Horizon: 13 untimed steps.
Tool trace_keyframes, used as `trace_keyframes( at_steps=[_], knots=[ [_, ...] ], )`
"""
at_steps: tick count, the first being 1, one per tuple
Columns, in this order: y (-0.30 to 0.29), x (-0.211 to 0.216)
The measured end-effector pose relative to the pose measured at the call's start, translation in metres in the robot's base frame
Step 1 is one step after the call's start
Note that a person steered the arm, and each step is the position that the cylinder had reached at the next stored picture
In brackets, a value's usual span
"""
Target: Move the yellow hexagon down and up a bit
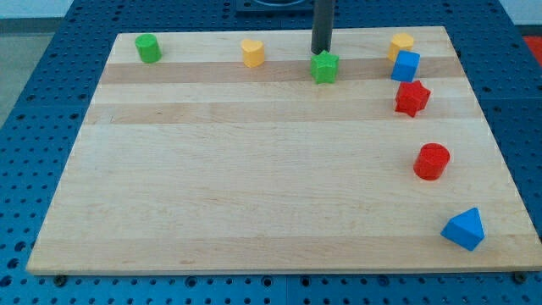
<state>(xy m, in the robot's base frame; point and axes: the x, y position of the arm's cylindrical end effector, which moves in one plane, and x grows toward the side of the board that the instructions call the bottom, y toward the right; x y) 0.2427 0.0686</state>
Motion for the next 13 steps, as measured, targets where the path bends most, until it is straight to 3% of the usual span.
trace_keyframes(
  at_steps=[2,4,6,7,8,9,10,11,12,13],
  knots=[
    [0.0,-0.004],
    [0.04,-0.051],
    [0.053,-0.05],
    [0.089,-0.043],
    [0.136,-0.014],
    [0.182,0.055],
    [0.185,0.112],
    [0.205,0.118],
    [0.173,0.144],
    [0.166,0.116]
  ],
)
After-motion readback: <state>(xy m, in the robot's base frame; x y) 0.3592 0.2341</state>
